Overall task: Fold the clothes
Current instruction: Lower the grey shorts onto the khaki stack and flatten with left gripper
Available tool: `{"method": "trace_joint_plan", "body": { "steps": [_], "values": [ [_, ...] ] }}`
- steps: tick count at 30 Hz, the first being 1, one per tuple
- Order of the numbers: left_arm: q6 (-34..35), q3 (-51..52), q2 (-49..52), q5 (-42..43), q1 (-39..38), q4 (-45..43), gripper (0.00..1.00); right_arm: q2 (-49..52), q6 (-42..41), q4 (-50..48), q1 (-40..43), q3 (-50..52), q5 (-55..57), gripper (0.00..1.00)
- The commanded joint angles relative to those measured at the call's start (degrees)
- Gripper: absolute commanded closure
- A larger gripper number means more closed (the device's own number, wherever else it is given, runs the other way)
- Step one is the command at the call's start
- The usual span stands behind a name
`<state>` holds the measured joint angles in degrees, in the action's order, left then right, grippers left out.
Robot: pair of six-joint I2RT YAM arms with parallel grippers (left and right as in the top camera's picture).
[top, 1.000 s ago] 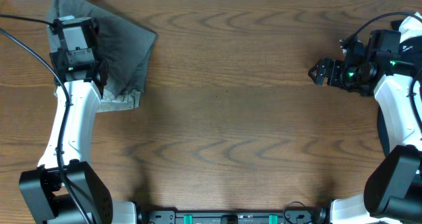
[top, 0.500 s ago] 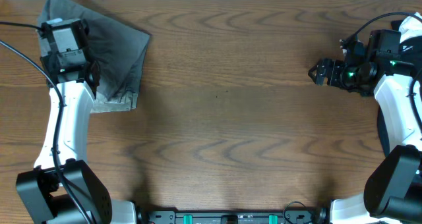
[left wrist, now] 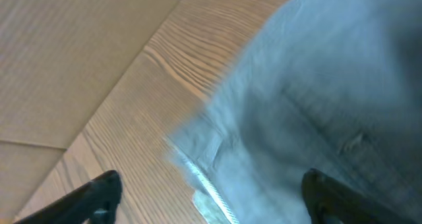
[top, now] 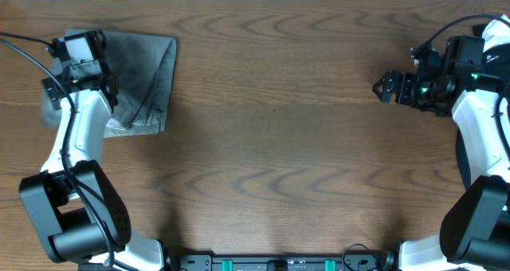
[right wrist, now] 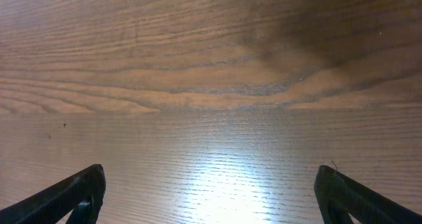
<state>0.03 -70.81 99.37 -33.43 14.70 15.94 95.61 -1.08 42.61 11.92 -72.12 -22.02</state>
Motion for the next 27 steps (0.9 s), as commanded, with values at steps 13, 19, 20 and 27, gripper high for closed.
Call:
{"method": "trace_joint_plan", "body": {
  "steps": [13, 19, 20, 27],
  "values": [
    [5.3, -1.5, -7.2, 26.0, 2.6, 3.1, 0.79, 0.1, -0.6, 0.0, 0.1, -0.2, 0.0, 0.01],
    [13.0, -1.0, -5.2, 37.2, 2.8, 9.8, 0.93, 0.1, -0.6, 0.0, 0.1, -0.2, 0.0, 0.01],
    [13.0, -0.5, -4.7, 39.0, 2.9, 9.9, 0.93, 0.1, -0.6, 0.0, 0.1, -0.2, 0.0, 0.01],
    [13.0, 2.0, 0.5, 40.9, 3.3, 8.8, 0.93, 0.1, -0.6, 0.0, 0.1, -0.2, 0.0, 0.01]
  ]
}}
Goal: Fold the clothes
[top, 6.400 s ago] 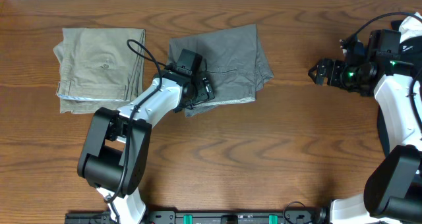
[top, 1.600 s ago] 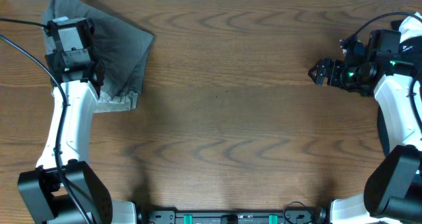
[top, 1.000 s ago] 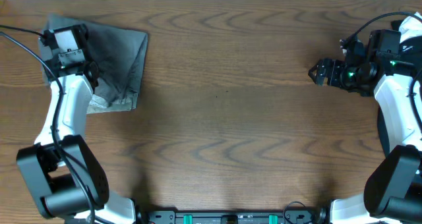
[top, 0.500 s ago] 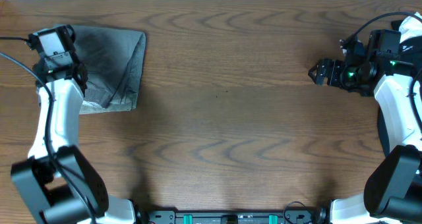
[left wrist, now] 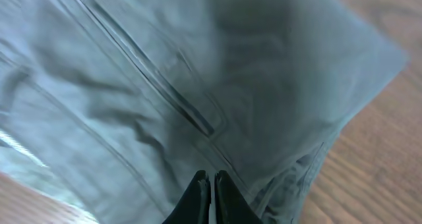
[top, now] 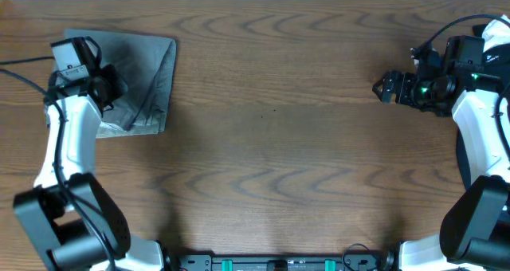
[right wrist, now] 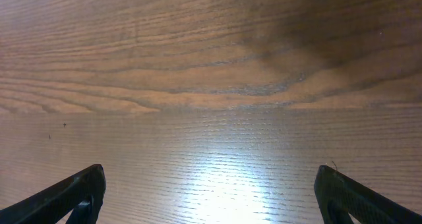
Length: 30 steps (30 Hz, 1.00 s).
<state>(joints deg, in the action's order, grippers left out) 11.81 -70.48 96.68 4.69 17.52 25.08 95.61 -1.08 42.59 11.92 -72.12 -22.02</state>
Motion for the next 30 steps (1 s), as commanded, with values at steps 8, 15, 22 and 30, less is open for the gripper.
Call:
{"method": "trace_joint_plan", "body": {
  "steps": [8, 15, 22, 30],
  "values": [
    [1.2, 2.0, 9.7, 2.9, 0.9, -1.0, 0.94, 0.1, -0.6, 0.1, 0.1, -0.2, 0.0, 0.01],
    [1.2, 1.1, 3.6, 3.2, 0.9, -1.6, 0.94, 0.1, -0.6, 0.1, 0.1, -0.2, 0.0, 0.01],
    [4.8, 0.8, -9.6, 6.9, 0.6, -3.1, 0.93, 0.1, -0.6, 0.1, 0.1, -0.2, 0.0, 0.01],
    [6.3, 0.8, -14.8, 6.8, 0.6, -4.2, 0.58, 0.1, -0.6, 0.1, 0.1, -0.2, 0.0, 0.01]
  ]
}}
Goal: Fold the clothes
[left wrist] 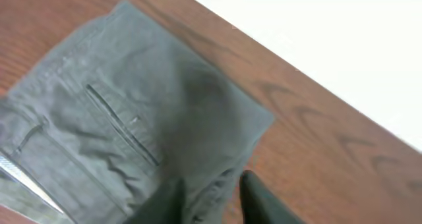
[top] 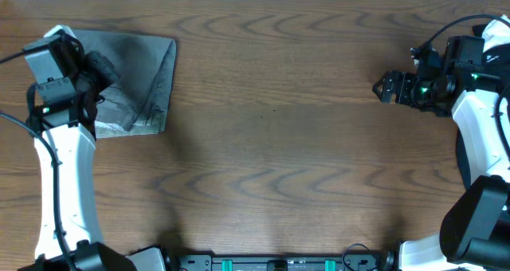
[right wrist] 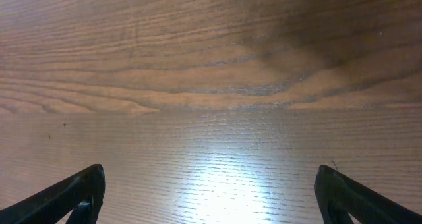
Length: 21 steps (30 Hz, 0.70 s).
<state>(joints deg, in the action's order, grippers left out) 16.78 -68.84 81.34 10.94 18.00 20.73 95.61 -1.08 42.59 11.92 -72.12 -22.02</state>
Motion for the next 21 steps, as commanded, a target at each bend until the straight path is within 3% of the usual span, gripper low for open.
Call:
{"method": "trace_joint_plan", "body": {
  "steps": [1, 3, 21],
  "values": [
    [1.3, -0.8, 0.8, 0.2, 0.2, 0.2, 0.40, 0.1, -0.6, 0.1, 0.1, -0.2, 0.0, 0.01],
    [1.3, -0.7, 1.3, 0.2, 0.2, 0.7, 0.02, 0.1, -0.6, 0.1, 0.1, -0.2, 0.0, 0.01],
    [1.3, -0.7, 1.7, 0.2, 0.2, 1.9, 0.02, 0.1, -0.6, 0.1, 0.1, -0.2, 0.0, 0.01]
  ]
}}
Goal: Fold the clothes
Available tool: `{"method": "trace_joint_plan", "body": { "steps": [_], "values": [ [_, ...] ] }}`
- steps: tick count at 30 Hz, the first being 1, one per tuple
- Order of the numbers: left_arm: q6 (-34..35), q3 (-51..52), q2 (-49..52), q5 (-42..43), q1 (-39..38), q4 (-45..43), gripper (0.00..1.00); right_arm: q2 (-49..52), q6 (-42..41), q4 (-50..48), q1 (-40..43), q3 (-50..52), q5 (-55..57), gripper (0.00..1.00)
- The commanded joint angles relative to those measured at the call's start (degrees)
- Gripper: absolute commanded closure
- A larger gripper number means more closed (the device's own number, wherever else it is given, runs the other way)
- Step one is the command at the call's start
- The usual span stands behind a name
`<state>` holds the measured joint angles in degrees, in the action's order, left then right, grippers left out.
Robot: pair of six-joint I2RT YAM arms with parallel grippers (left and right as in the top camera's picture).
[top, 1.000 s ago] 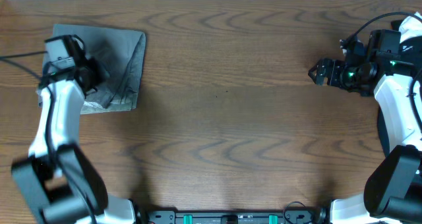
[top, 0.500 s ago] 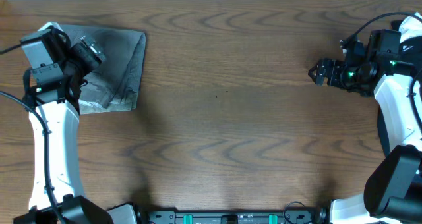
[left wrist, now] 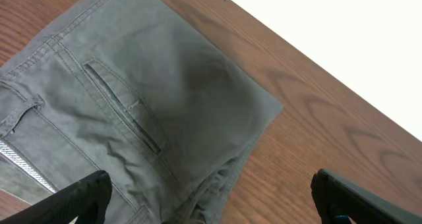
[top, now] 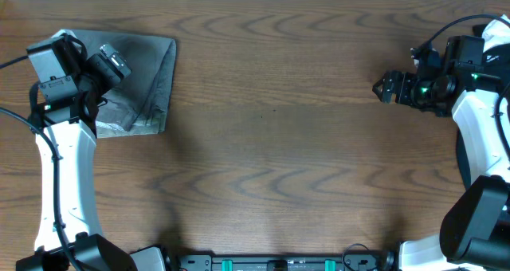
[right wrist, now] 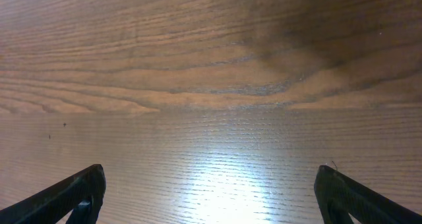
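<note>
A folded pair of grey trousers [top: 143, 80] lies at the table's far left corner; the left wrist view shows its back pocket and waistband [left wrist: 125, 118]. My left gripper [top: 114, 64] hovers above the trousers, open, with nothing between its fingers [left wrist: 86, 194]. My right gripper [top: 386, 86] stands open at the far right over bare wood, its fingertips [right wrist: 79, 191] wide apart.
The brown wooden table [top: 279, 143] stretches between the two arms. Its far edge [left wrist: 316, 72] runs close behind the trousers. A black cable [top: 16, 40] trails off the left arm.
My left gripper has gone from shut to wide open above the trousers. The trousers and the right arm have not moved.
My left gripper was open low over the trousers' left edge. Then it was shut, close down on the cloth. Then it stood higher, still shut and empty, and now it is open. The folded trousers kept their place; the right arm stayed still.
</note>
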<state>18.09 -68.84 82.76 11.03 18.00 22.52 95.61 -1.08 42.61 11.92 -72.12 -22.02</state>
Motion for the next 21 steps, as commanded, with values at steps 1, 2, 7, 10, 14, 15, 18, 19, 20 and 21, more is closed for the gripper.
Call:
{"method": "trace_joint_plan", "body": {
  "steps": [1, 2, 7, 10, 14, 15, 18, 19, 20, 21],
  "values": [
    [0.0, -0.7, 0.3, 0.1, 0.2, 0.2, 0.02, 0.1, -0.6, 0.0, 0.1, -0.2, 0.0, 0.01],
    [0.0, -0.7, 0.3, 0.1, 0.2, 0.2, 0.02, 0.1, -0.6, 0.0, 0.1, -0.2, 0.0, 0.01],
    [0.0, -0.7, 0.3, 0.1, 0.2, 0.2, 0.02, 0.1, -0.6, 0.0, 0.1, -0.2, 0.0, 0.01],
    [0.0, -0.7, 0.3, 0.1, 0.2, 0.2, 0.02, 0.1, -0.6, 0.0, 0.1, -0.2, 0.0, 0.01],
    [0.0, -0.7, 0.3, 0.1, 0.2, 0.2, 0.02, -0.2, -0.6, 0.0, 0.0, 0.0, 0.0, 0.01],
    [0.0, -0.7, 0.3, 0.1, 0.2, 0.2, 0.02, -0.6, -0.6, 0.1, -0.2, 0.0, 0.0, 0.01],
    [0.0, -0.7, 0.3, 0.1, 0.2, 0.2, 0.02, -2.8, -0.6, 0.1, -1.5, 0.0, 0.0, 0.01],
    [0.0, -0.7, 0.3, 0.1, 0.2, 0.2, 0.02, -3.8, -0.6, 0.1, -2.1, 0.0, 0.0, 0.01],
    [0.0, -0.7, 0.3, 0.1, 0.2, 0.1, 0.02, -4.8, -0.6, 0.0, -2.8, 0.0, 0.0, 0.01],
    [0.0, -0.7, 0.3, 0.1, 0.2, 0.2, 0.02, -5.9, -0.6, 0.0, -3.6, 0.0, 0.0, 0.01]
  ]
}}
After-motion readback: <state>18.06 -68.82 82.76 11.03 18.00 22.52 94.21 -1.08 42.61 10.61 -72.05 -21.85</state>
